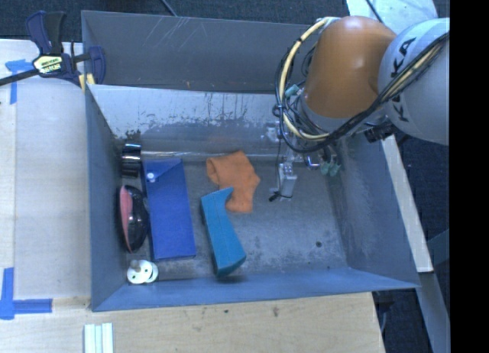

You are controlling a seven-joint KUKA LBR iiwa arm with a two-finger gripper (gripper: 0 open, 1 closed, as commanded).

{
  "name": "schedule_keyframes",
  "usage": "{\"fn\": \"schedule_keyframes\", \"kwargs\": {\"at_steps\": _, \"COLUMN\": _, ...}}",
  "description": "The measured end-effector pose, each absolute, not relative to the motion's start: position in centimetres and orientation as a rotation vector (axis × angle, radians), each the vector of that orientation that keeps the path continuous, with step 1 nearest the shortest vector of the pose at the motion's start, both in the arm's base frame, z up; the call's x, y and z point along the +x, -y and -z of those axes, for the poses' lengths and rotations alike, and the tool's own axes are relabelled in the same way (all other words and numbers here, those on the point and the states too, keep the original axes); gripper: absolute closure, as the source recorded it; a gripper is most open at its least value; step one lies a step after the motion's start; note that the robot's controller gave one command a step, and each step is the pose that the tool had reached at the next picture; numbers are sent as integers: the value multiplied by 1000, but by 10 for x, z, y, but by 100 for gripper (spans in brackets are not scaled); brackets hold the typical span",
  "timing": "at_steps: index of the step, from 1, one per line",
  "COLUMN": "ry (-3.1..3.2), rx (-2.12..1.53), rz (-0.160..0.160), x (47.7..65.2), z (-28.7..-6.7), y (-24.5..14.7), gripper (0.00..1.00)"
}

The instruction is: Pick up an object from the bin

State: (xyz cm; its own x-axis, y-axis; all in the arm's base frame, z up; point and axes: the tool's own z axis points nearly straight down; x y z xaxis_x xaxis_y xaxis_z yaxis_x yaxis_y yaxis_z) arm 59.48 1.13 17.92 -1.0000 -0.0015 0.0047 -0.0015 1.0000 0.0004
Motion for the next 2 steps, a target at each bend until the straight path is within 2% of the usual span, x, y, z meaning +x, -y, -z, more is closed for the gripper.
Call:
{"fn": "schedule_keyframes", "kwargs": {"at_steps": 1, "ry": 3145, "rx": 2, "rz": 1, "x": 596, "z": -184, "y": -11, "gripper": 0}}
{"fn": "schedule_keyframes", "kwargs": {"at_steps": 2, "ry": 3153, "rx": -45, "rz": 1, "x": 598, "z": -143, "y": -20, "gripper": 0}}
